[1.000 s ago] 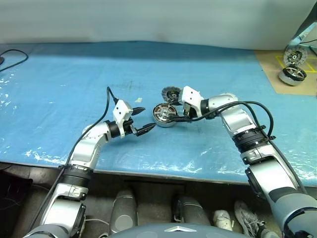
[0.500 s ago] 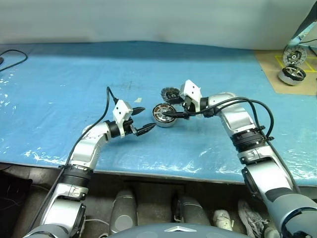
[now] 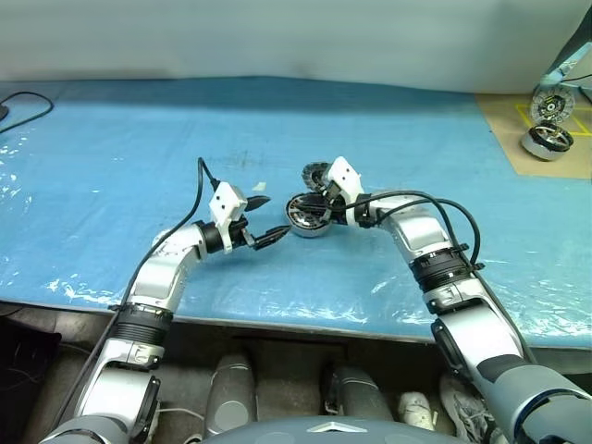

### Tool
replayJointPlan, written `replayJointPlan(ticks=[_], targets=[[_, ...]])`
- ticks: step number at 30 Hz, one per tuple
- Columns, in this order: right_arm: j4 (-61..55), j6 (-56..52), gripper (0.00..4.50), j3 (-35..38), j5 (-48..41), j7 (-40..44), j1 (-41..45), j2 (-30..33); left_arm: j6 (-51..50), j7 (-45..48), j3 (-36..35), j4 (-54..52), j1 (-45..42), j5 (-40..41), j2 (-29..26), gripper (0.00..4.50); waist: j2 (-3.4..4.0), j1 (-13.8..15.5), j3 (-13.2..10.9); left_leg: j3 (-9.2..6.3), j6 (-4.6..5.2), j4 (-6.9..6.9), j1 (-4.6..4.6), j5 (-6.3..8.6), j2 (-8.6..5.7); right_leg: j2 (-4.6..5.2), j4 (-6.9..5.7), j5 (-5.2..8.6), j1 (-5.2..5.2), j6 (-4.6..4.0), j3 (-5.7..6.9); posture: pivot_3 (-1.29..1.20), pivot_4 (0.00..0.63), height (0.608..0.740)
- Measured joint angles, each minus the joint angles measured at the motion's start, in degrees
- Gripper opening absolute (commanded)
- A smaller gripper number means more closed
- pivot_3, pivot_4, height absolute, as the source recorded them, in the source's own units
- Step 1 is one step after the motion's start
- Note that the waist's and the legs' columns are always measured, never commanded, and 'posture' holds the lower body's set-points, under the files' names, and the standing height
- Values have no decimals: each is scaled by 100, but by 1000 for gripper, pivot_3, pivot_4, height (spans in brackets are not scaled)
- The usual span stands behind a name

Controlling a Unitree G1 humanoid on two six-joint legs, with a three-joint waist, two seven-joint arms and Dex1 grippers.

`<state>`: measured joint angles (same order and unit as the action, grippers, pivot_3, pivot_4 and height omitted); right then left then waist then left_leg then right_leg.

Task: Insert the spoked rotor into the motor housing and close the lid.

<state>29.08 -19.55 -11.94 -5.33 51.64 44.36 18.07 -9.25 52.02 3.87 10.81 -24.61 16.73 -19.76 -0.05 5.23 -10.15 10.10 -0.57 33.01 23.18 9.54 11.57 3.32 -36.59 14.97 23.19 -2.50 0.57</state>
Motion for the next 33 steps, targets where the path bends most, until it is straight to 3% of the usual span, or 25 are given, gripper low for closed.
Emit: replayJointPlan(ticks=[2,6,18,29,33], targets=[[80,106,1012,0,13,-53,2,-46,2,0,1,4,-3,0,-2,4500,0,0,0,0,0,0,-3,0,0,0,-1,0,-2,0,0,0,150,740],[163,150,288,61,-4,-90,5,-85,4,6,2,4,-2,-1,-2,4500,0,-1,0,0,0,1,-5,0,0,1,-2,0,-3,0,-1,0,150,740],[116,407,294,-80,159,-81,-83,-45,9,21,13,5,-2,-2,-1,4500,0,-8,1,-1,-1,3,-16,0,-1,2,0,0,-15,0,-3,0,150,740],[-300,10,294,220,-225,99,-354,-103,-2,23,16,3,-2,-2,-20,4500,0,-6,1,0,-1,-7,-3,0,0,0,3,0,0,1,-1,0,150,740],[-297,52,1680,208,-170,110,-358,-128,-23,21,24,-8,-3,-1,-8,4500,0,-7,0,0,-1,-6,-2,0,-1,1,4,0,0,1,-1,0,150,740]])
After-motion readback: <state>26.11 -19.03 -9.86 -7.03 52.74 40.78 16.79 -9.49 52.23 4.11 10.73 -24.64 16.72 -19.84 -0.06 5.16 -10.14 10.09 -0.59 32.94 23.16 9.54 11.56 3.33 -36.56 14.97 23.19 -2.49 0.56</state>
